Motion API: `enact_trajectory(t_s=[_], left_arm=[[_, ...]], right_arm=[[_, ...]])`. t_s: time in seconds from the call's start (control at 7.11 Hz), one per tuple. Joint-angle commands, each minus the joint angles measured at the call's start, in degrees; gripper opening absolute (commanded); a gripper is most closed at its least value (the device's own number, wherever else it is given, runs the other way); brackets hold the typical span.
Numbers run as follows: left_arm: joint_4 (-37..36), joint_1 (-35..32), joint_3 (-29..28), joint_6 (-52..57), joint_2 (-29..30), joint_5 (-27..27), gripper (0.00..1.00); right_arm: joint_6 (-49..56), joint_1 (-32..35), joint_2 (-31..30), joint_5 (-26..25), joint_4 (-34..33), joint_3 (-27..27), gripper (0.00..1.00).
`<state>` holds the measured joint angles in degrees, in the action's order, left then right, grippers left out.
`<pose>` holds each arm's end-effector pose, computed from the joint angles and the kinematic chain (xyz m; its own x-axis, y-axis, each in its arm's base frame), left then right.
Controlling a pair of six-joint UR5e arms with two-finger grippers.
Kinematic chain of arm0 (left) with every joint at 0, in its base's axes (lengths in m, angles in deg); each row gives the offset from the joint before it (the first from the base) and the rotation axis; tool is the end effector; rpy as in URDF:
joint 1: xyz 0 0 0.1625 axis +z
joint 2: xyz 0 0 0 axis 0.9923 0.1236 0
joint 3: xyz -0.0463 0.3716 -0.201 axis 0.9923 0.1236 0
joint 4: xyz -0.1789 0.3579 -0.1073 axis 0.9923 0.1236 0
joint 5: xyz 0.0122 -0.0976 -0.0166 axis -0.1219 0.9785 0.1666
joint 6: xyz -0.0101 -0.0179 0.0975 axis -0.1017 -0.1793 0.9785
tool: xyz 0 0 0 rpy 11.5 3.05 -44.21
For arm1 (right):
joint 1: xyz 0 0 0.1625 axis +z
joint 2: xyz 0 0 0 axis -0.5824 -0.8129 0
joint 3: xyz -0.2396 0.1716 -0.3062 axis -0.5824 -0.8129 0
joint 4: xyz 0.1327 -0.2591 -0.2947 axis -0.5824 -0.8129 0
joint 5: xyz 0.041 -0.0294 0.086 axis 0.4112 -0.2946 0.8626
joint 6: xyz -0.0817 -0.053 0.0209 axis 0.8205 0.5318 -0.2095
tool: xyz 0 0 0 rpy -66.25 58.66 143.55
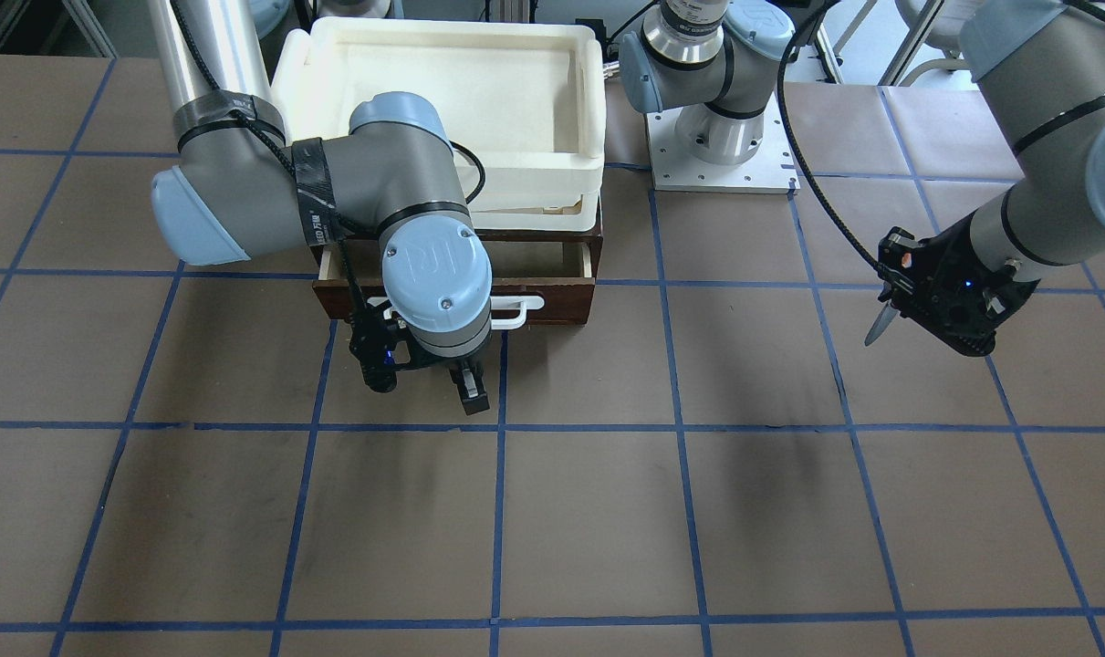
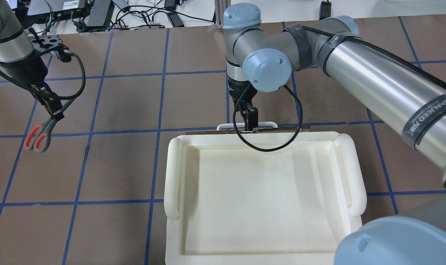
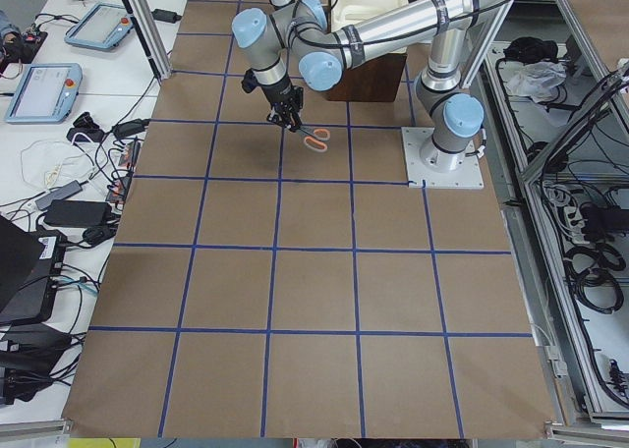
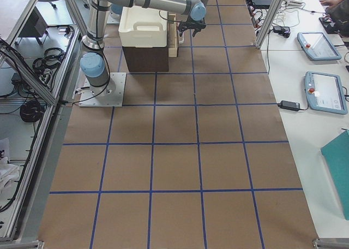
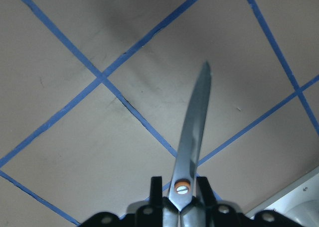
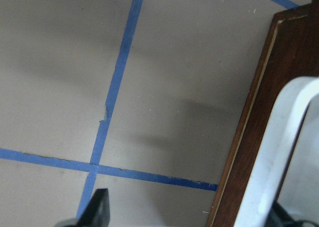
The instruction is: Place scissors in drawer with both arms
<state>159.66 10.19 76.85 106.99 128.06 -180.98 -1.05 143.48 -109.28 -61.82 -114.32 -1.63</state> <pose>0.0443 -0.5440 0.3996 -0.7737 0.6208 0.1267 0.6306 0.7349 0.2495 0.3268 -0.5580 0.2842 -0.2970 0.9220 0.2484 0.9548 0.2906 0.0628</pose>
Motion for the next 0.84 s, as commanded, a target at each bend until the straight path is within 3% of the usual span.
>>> enact_trajectory(t_s=[0.0,0.28,0.7], left_arm=[[0.3,-0.6,-1.5,-3.2,-1.7,2.1,0.03],[2.3,-3.6,-4.6,-18.0,-3.1,6.2,0.03],[4.8,-11.7,-9.2,-43.1,-3.8,6.3,0.03]], right_arm=[[0.4,-0.2,1.9,-0.2,-0.9,-2.2,1.0],[1.6,-0.5,2.5,-0.2,-1.2,-3.8,1.0],[2.5,-1.2,4.3,-0.2,-1.3,-6.4,1.0]])
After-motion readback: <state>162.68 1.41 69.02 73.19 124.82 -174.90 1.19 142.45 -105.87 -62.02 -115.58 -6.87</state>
